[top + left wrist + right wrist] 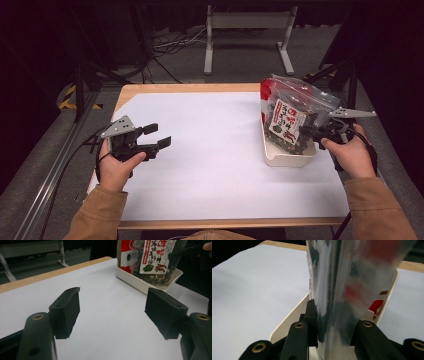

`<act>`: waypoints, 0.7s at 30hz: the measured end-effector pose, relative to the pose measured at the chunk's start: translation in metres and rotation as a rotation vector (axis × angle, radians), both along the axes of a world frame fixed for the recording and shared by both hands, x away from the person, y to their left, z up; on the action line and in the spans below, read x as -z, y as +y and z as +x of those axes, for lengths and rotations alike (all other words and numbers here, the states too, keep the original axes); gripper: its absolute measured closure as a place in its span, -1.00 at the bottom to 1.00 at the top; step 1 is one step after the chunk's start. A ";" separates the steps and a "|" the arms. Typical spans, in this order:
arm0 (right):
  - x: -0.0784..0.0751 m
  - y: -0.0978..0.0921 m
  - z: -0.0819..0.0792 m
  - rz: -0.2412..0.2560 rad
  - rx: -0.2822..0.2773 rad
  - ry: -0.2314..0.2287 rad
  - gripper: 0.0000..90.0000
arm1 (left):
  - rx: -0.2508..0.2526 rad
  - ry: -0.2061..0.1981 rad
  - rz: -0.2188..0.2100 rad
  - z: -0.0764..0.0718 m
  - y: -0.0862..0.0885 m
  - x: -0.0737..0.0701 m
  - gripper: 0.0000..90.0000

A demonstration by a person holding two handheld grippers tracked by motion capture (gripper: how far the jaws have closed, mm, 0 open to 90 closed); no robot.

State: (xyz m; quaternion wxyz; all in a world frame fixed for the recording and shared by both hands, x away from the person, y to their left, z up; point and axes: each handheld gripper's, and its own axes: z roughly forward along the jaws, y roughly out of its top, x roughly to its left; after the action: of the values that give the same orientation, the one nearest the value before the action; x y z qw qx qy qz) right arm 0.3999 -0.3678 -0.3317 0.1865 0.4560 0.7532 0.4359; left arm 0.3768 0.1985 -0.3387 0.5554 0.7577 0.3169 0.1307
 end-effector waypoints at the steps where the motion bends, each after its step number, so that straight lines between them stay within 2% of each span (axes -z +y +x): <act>1: 0.000 0.000 0.000 -0.002 -0.003 -0.002 0.59 | -0.002 -0.001 -0.002 0.000 0.000 0.000 -0.38; 6: -0.001 0.000 -0.001 0.008 -0.016 -0.017 0.54 | -0.011 -0.004 0.010 -0.001 0.002 0.001 -0.42; 8: -0.002 -0.001 -0.002 0.034 -0.022 -0.028 0.47 | -0.016 0.000 0.008 -0.002 0.003 0.002 -0.44; 10: -0.002 -0.001 -0.004 0.059 -0.038 -0.035 0.29 | -0.017 0.008 0.012 -0.004 0.004 0.002 -0.46; 11: -0.001 0.000 -0.004 0.060 -0.048 -0.042 0.20 | -0.017 0.001 0.015 -0.004 0.004 0.002 -0.46; 13: -0.001 0.000 -0.005 0.067 -0.061 -0.040 0.14 | -0.014 0.000 0.021 -0.006 0.005 0.002 -0.47; 14: -0.001 0.001 -0.006 0.069 -0.063 -0.045 0.03 | -0.015 -0.001 0.016 -0.007 0.005 0.002 -0.47; 17: -0.002 0.000 -0.010 0.064 -0.055 -0.079 -0.20 | -0.008 -0.010 0.024 -0.012 0.006 0.000 -0.48; 21: -0.004 -0.001 -0.015 0.060 -0.047 -0.108 -0.31 | -0.007 -0.017 0.028 -0.018 0.007 -0.002 -0.51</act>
State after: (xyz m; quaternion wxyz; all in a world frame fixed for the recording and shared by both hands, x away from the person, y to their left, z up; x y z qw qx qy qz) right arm 0.3849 -0.3691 -0.3276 0.2031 0.4193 0.7391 0.4864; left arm 0.3586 0.2058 -0.3367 0.5471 0.7630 0.3129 0.1436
